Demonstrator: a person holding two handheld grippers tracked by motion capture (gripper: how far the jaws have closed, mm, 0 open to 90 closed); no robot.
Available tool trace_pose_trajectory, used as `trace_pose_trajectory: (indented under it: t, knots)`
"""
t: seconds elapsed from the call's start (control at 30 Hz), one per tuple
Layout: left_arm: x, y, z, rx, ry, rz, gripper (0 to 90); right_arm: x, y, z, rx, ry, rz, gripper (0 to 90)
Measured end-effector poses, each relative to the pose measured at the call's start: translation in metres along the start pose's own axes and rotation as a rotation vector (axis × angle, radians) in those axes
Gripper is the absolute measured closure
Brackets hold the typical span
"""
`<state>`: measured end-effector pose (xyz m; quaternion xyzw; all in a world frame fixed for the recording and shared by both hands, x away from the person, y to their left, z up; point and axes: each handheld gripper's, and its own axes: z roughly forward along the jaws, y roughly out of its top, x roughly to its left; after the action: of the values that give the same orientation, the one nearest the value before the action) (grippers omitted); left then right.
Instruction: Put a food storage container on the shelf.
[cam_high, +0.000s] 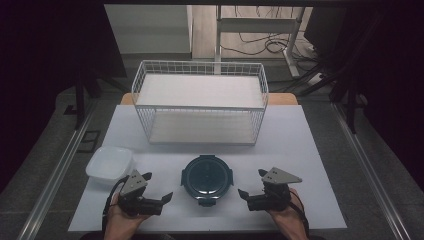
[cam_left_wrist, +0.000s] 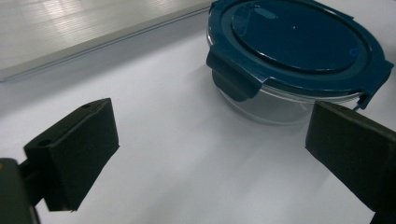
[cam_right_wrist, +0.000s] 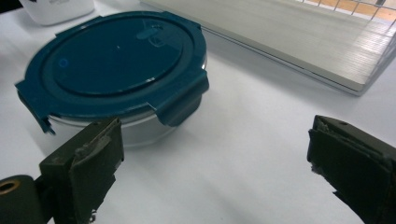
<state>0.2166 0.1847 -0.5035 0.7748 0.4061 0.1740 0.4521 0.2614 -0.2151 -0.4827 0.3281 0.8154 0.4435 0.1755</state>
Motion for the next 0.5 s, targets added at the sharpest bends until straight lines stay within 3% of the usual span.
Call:
trace_pose_trajectory:
  t: [0.2,0.27,0.4,0.5]
  knots:
    - [0.001,0.004,0.004,0.009,0.010,-0.022,10.4,0.006,0.007,0.007,0.048,0.019,0.000,0.6]
    - [0.000,0.009,0.007,0.006,-0.002,-0.027,12.1,0.008,0.011,0.011,0.062,0.040,0.024,0.1]
    - [0.000,0.019,0.022,0.048,-0.047,-0.038,7.8,0.011,0.018,0.021,0.127,0.063,0.052,0.0]
    - [-0.001,0.029,0.036,0.095,-0.082,-0.031,3.1,0.010,0.023,0.028,0.146,0.079,0.067,0.8]
